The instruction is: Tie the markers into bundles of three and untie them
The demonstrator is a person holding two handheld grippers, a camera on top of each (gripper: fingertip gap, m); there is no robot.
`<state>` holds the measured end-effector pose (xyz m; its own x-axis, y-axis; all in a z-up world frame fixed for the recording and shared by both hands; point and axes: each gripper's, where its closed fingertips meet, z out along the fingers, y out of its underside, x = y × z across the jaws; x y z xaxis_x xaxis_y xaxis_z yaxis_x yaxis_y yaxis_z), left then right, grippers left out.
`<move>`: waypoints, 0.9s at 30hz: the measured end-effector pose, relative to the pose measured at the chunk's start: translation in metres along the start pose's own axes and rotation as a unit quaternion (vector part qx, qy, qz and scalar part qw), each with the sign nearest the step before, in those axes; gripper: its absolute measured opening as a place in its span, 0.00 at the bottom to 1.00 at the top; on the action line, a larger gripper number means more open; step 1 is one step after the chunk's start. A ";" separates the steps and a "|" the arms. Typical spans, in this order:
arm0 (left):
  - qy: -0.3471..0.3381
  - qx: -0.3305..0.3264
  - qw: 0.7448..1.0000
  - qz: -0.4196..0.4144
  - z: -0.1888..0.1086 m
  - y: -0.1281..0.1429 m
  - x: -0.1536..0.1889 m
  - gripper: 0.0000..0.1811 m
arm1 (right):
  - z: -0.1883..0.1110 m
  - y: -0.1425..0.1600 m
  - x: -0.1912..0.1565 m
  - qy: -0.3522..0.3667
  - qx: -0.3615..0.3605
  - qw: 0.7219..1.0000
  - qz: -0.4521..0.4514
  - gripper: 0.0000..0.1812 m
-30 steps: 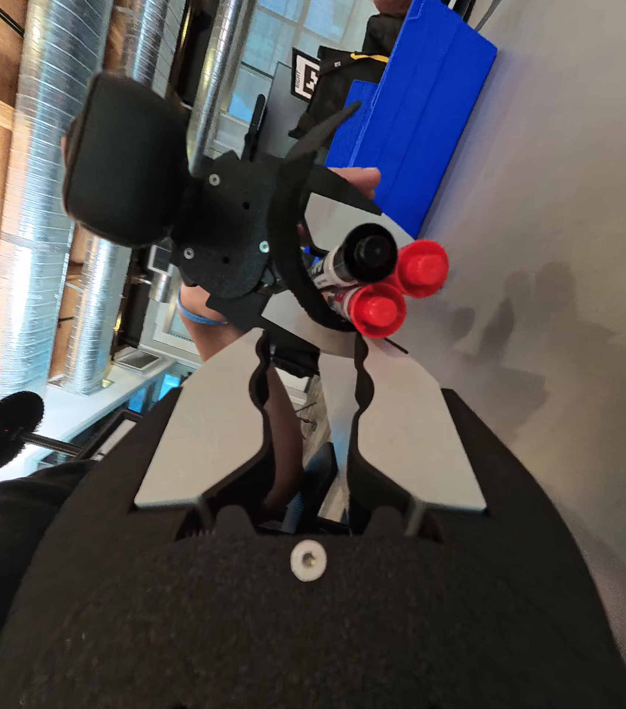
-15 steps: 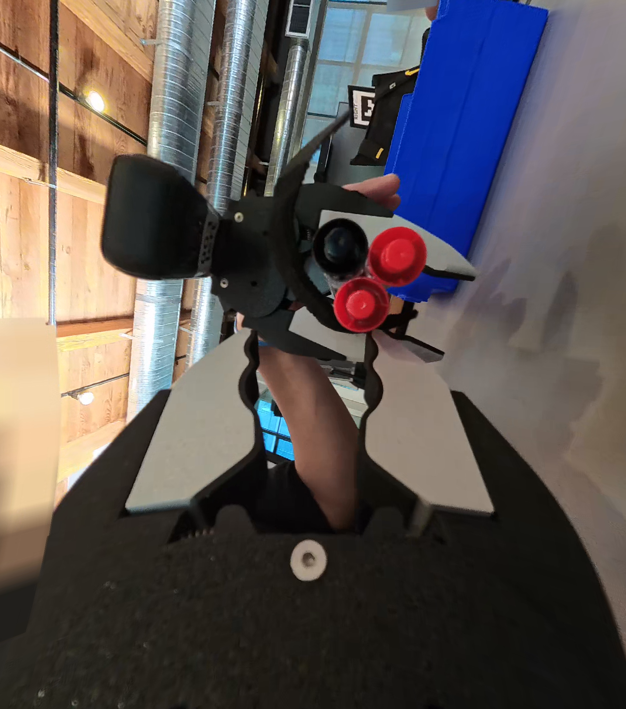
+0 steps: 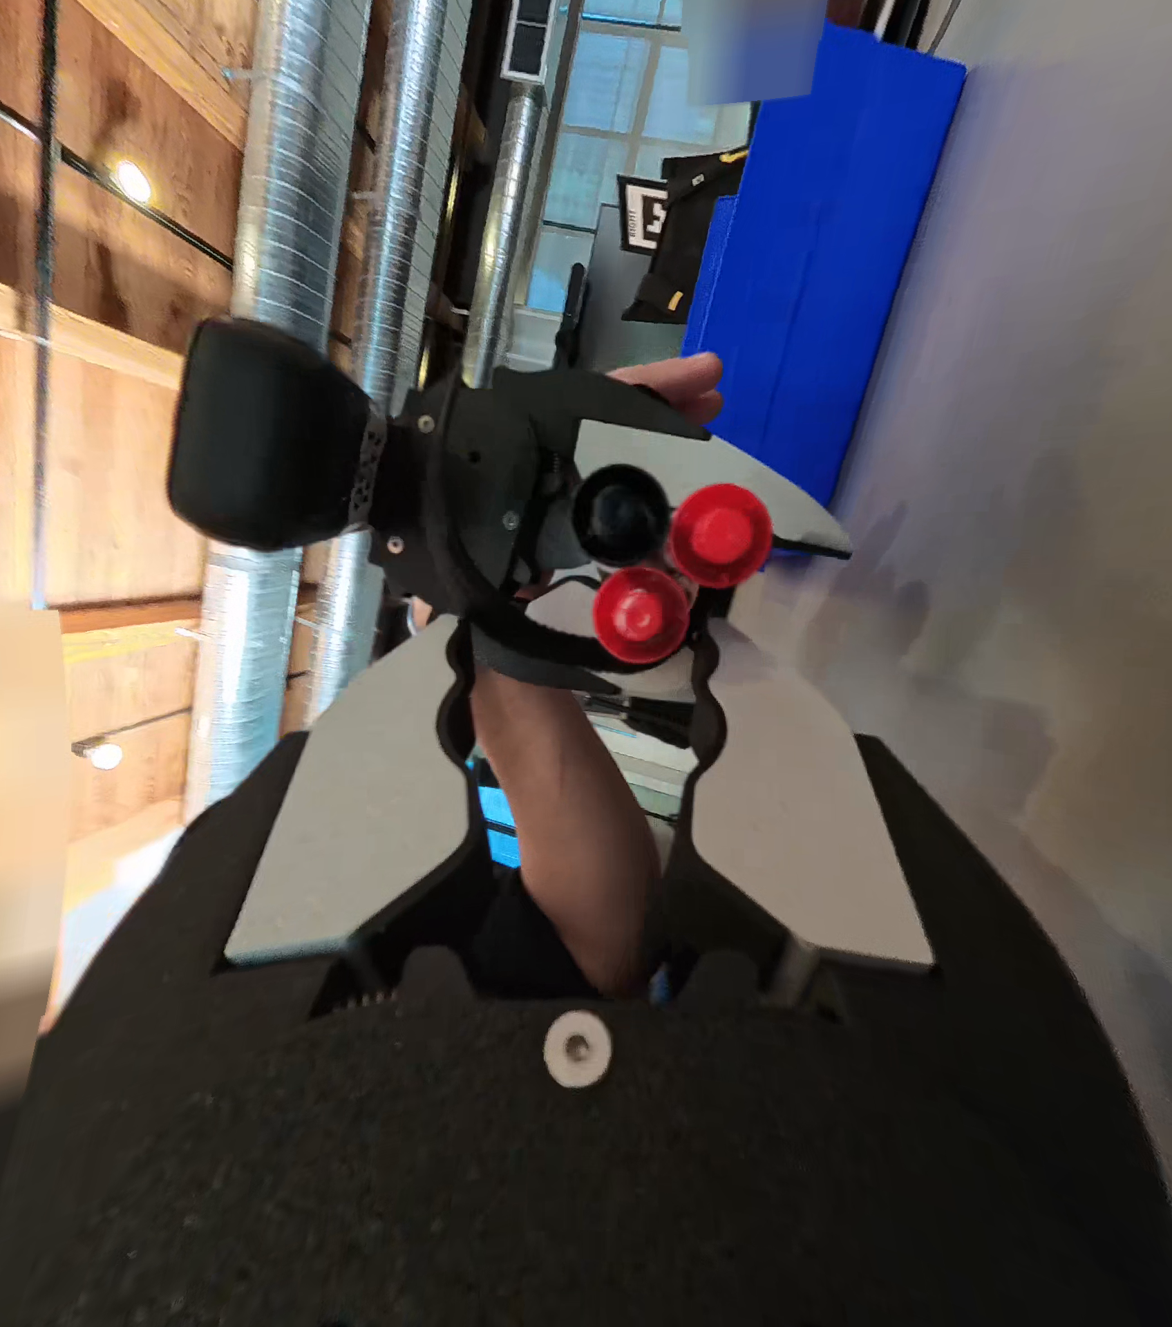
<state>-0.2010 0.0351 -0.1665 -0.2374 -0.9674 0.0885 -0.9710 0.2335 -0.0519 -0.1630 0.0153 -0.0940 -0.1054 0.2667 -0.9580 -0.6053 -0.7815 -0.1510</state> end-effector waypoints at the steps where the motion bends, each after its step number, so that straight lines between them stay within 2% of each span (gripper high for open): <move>1: 0.001 -0.002 1.000 0.000 0.001 0.000 0.000 0.23 | 0.000 0.000 -0.001 0.008 -0.003 1.000 -0.008 0.33; 4: 0.001 -0.001 1.000 0.002 0.001 -0.001 0.001 0.23 | -0.001 -0.003 -0.001 0.027 0.000 0.999 -0.030 0.34; 27: 0.016 0.005 0.999 0.036 0.000 -0.008 0.015 0.23 | -0.010 -0.009 0.015 0.034 -0.007 0.999 -0.035 0.31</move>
<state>-0.1965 0.0184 -0.1646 -0.3081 -0.9444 0.1151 -0.9509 0.3019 -0.0683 -0.1513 0.0205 -0.1099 -0.0087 0.2828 -0.9591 -0.5985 -0.7699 -0.2216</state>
